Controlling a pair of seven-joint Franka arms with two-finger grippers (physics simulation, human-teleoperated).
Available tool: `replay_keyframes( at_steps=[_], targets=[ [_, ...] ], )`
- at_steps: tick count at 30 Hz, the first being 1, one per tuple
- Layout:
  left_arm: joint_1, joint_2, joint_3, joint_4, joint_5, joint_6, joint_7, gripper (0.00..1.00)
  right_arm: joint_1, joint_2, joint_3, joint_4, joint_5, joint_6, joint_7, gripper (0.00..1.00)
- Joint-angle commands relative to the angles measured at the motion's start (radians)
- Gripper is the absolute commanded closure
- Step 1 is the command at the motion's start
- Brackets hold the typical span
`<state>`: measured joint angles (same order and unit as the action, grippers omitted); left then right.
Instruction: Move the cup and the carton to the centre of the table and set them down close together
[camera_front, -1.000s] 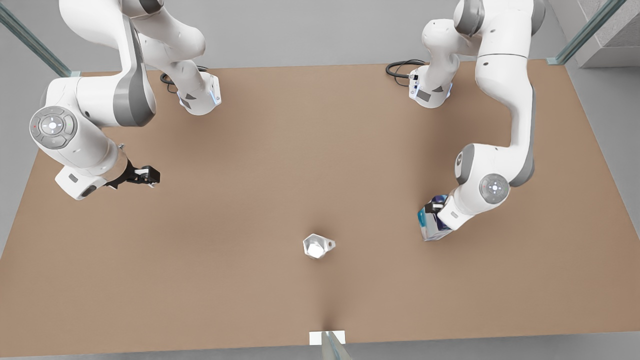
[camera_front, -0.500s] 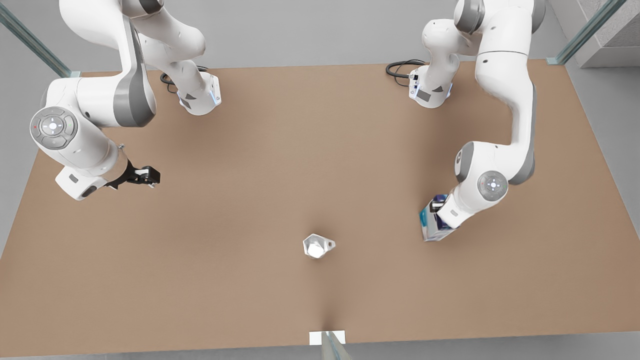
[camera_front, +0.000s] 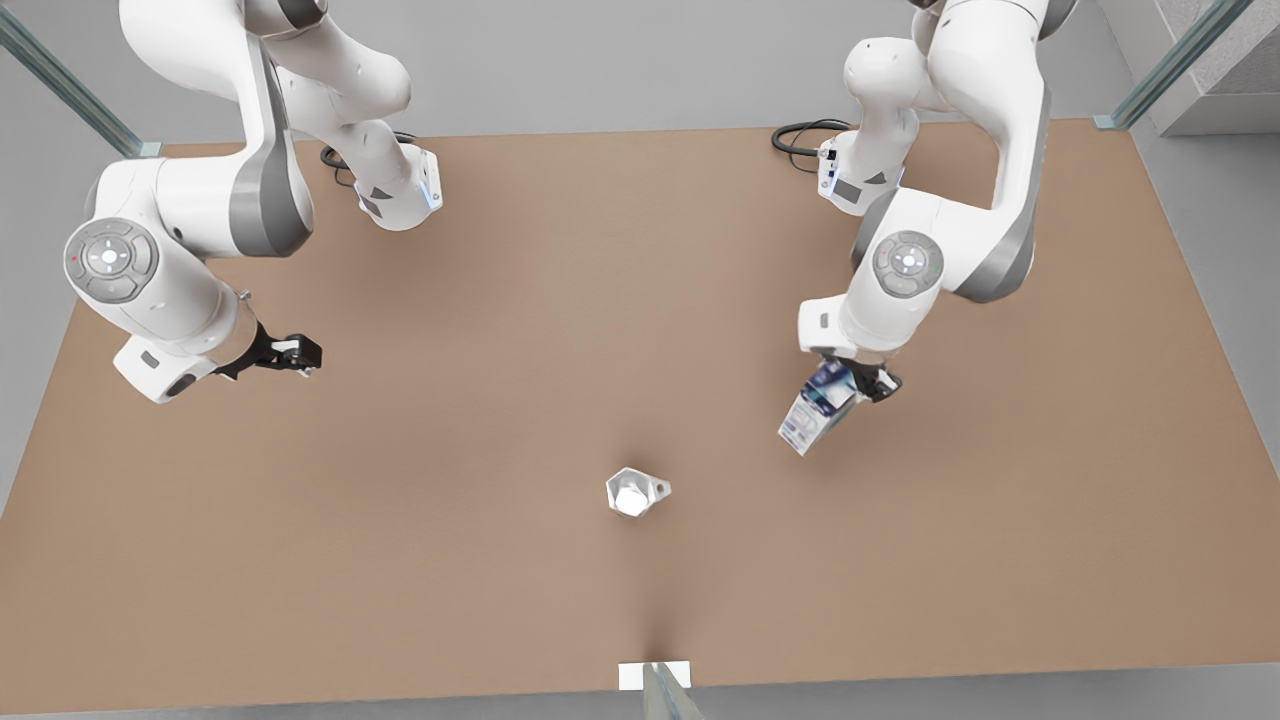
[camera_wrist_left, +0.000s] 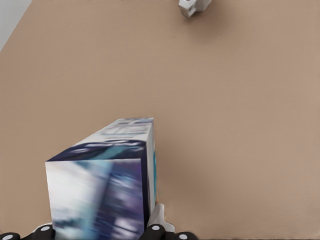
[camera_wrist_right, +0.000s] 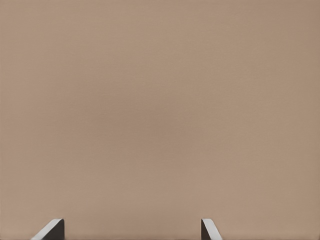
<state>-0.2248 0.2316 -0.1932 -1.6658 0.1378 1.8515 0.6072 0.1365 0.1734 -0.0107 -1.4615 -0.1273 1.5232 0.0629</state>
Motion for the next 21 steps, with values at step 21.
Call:
replay_keyframes(
  at_steps=[21],
  targets=[
    [-0.519,0.316,0.092,0.244,-0.046,0.025,0.098,0.52,-0.002,-0.003,0.0,0.0,0.0,0.003,0.0,0.0]
  ],
)
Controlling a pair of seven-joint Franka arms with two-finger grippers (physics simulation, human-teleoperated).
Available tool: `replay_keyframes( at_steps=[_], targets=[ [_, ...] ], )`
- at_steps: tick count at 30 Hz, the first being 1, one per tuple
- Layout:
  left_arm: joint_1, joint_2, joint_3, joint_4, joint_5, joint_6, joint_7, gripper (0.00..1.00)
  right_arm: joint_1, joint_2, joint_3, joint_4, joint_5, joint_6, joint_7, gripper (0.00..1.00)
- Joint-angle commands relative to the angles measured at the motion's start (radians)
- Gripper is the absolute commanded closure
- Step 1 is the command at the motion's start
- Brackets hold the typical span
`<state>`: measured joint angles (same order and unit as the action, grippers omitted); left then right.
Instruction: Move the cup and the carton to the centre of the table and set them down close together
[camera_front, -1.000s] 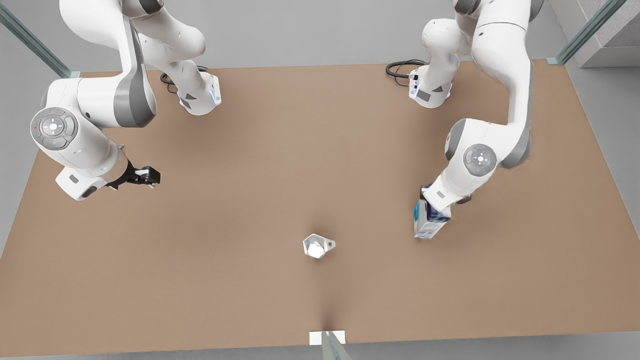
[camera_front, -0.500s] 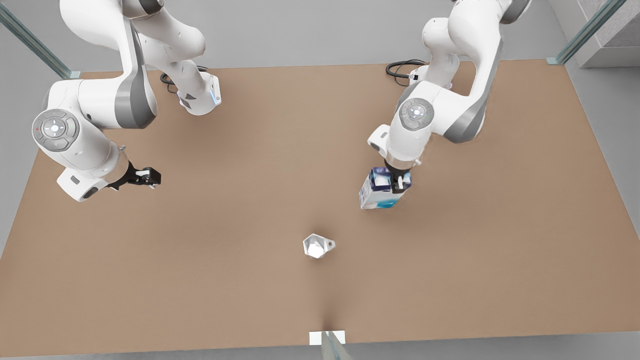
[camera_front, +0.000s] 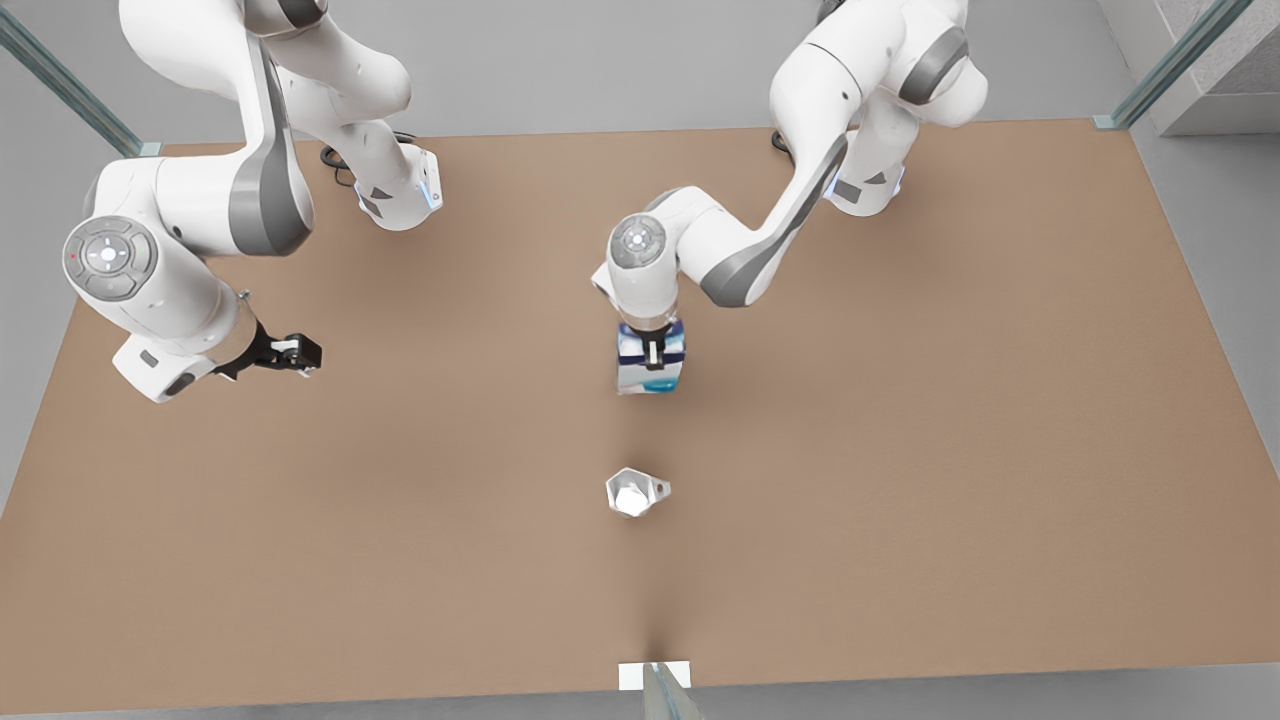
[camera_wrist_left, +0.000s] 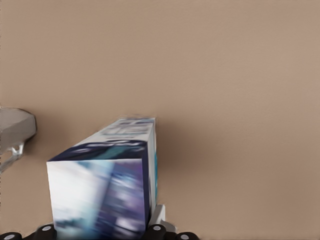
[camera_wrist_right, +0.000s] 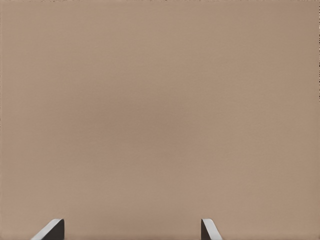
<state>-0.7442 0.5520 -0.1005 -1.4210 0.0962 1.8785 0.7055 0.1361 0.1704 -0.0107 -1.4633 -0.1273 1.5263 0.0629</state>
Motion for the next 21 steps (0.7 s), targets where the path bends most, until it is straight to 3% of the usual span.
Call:
replay_keyframes(
  at_steps=[1,2,4,5,8,9,18,21],
  targets=[
    [0.0,0.005,0.002,0.004,-0.003,0.007,0.002,0.52,0.0,0.0,0.0,0.0,0.0,0.0,0.0,0.0],
    [-0.043,0.034,0.076,0.042,-0.004,0.007,0.012,0.51,-0.001,0.0,0.0,0.0,0.0,0.0,0.0,0.0],
    [-0.061,0.066,0.085,0.077,-0.004,0.008,0.0,0.51,0.0,0.0,0.0,0.0,0.0,0.002,0.0,0.0],
    [-0.107,0.085,0.145,0.088,-0.029,0.01,-0.001,0.51,0.0,0.001,0.0,0.0,0.0,0.002,0.0,0.0],
    [-0.127,0.097,0.156,0.091,-0.038,0.011,-0.001,0.42,0.0,0.001,0.0,0.0,0.0,0.002,0.0,0.0],
    [-0.13,0.095,0.156,0.091,-0.038,0.011,-0.038,0.0,0.0,0.003,0.0,0.0,0.0,0.002,0.0,0.0],
    [-0.13,0.091,0.165,0.117,-0.058,0.001,-0.04,0.0,0.0,0.003,0.0,0.0,0.0,0.005,0.0,0.0],
    [-0.146,0.046,0.229,0.172,-0.13,-0.07,-0.026,0.0,0.0,0.005,0.0,0.0,0.0,0.005,0.0,0.0]
  ],
)
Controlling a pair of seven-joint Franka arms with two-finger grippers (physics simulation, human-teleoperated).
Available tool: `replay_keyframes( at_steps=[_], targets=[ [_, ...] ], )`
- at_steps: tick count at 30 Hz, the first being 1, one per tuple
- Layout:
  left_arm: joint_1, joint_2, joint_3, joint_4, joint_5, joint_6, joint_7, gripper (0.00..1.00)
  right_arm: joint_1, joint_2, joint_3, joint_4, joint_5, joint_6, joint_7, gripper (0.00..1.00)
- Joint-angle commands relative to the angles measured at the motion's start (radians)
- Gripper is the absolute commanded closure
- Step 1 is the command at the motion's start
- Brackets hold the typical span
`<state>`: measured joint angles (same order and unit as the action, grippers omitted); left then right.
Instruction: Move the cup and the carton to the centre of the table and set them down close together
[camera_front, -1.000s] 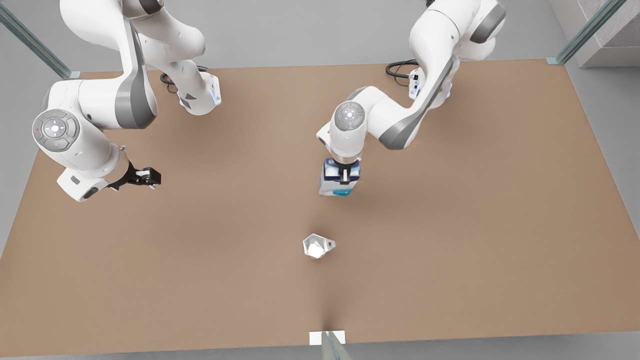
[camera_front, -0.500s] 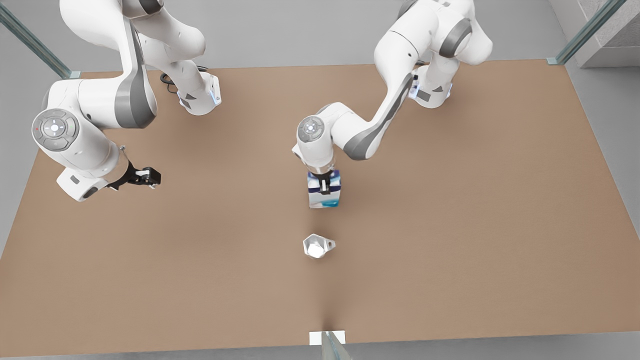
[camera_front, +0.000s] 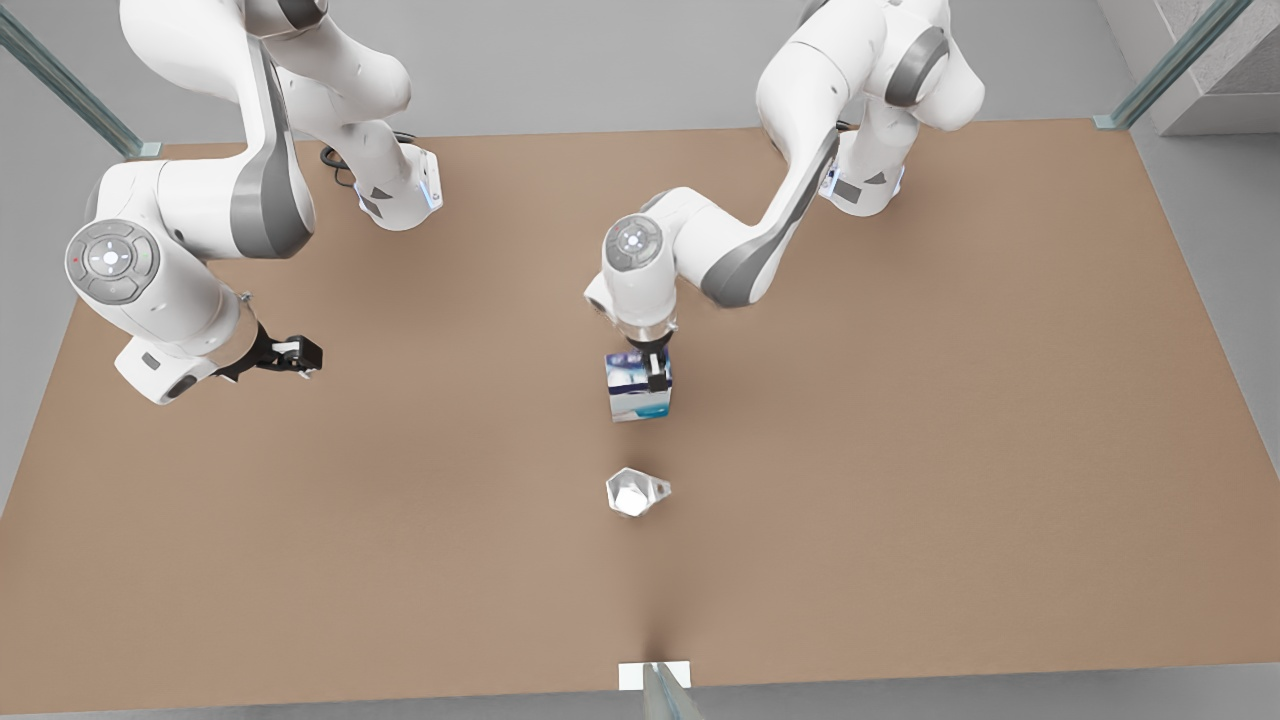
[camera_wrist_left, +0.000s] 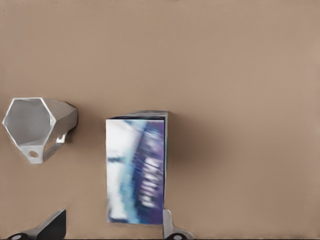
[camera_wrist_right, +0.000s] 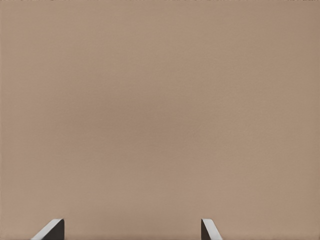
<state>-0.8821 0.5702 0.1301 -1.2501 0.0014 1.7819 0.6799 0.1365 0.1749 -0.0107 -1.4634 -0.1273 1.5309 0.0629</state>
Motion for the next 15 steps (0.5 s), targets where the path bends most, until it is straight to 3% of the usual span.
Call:
replay_keyframes(
  at_steps=[1,4,6,7,10,13,15],
  targets=[
    [0.005,-0.016,0.0,0.0,-0.054,-0.015,0.0,0.0,0.0,0.0,0.0,0.0,0.0,0.0,0.0,0.0],
    [0.103,-0.164,0.0,-0.002,-0.064,-0.166,-0.046,0.0,0.0,-0.002,0.0,0.0,0.0,0.0,0.0,0.0],
    [0.265,-0.251,0.006,-0.009,-0.044,-0.203,-0.361,0.0,0.0,-0.002,0.0,0.0,0.0,0.0,0.0,0.0],
    [0.31,-0.251,0.059,-0.008,-0.04,-0.2,-0.454,0.0,0.0,-0.002,0.0,0.0,0.0,-0.002,0.0,0.0],
    [0.563,-0.242,0.059,-0.023,-0.044,-0.208,-0.646,0.0,0.0,-0.003,0.0,0.0,0.0,-0.002,0.0,0.0],
    [0.753,-0.256,-0.001,-0.037,-0.043,-0.219,-0.718,0.0,0.0,-0.003,0.0,0.0,0.0,-0.002,0.0,0.0],
    [0.761,-0.267,-0.003,-0.032,-0.031,-0.236,-0.763,0.0,0.0,-0.003,0.0,0.0,0.0,-0.002,0.0,0.0]
  ],
)
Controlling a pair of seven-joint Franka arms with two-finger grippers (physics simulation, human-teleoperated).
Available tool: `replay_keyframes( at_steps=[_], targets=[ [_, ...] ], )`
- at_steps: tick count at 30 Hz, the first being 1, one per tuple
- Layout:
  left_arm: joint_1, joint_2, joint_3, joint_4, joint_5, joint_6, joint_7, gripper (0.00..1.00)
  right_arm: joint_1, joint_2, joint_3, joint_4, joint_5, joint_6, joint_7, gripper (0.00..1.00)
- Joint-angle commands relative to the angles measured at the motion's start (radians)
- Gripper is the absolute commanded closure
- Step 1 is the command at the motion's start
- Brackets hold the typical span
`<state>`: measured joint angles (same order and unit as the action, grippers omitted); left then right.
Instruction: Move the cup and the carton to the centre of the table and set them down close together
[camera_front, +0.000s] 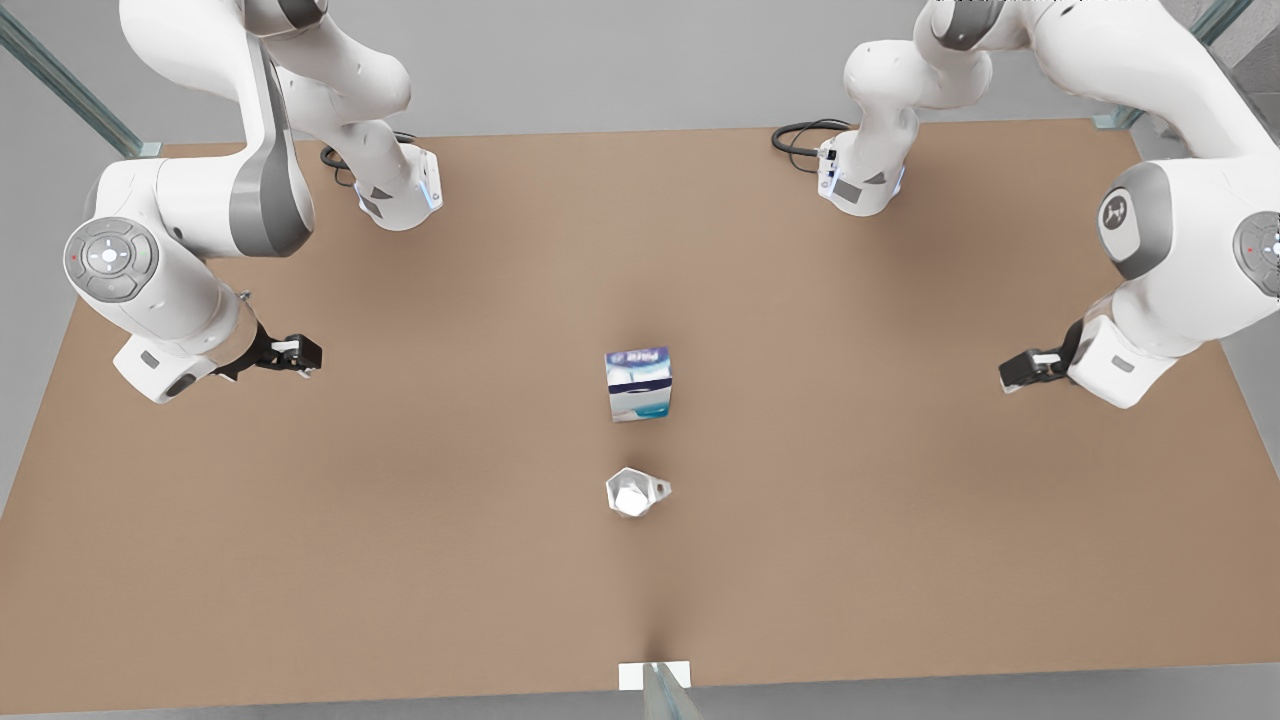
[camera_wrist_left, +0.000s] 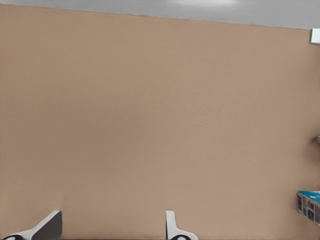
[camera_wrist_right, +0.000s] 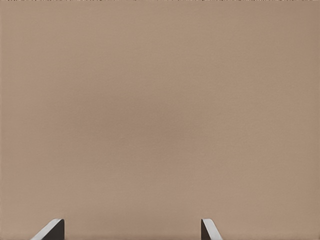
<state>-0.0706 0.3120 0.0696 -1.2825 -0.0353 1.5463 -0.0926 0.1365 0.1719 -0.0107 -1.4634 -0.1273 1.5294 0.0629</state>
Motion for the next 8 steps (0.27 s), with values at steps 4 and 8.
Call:
replay_keyframes(
  at_steps=[4,8],
  targets=[
    [0.018,-0.024,-0.109,-0.037,0.094,0.003,-0.064,0.0,0.0,0.0,0.0,0.0,0.0,0.0,0.0,0.0],
    [0.023,-0.071,-0.102,-0.09,0.092,-0.003,-0.01,0.0,0.0,0.0,0.0,0.0,0.0,-0.002,0.0,0.0]
  ],
)
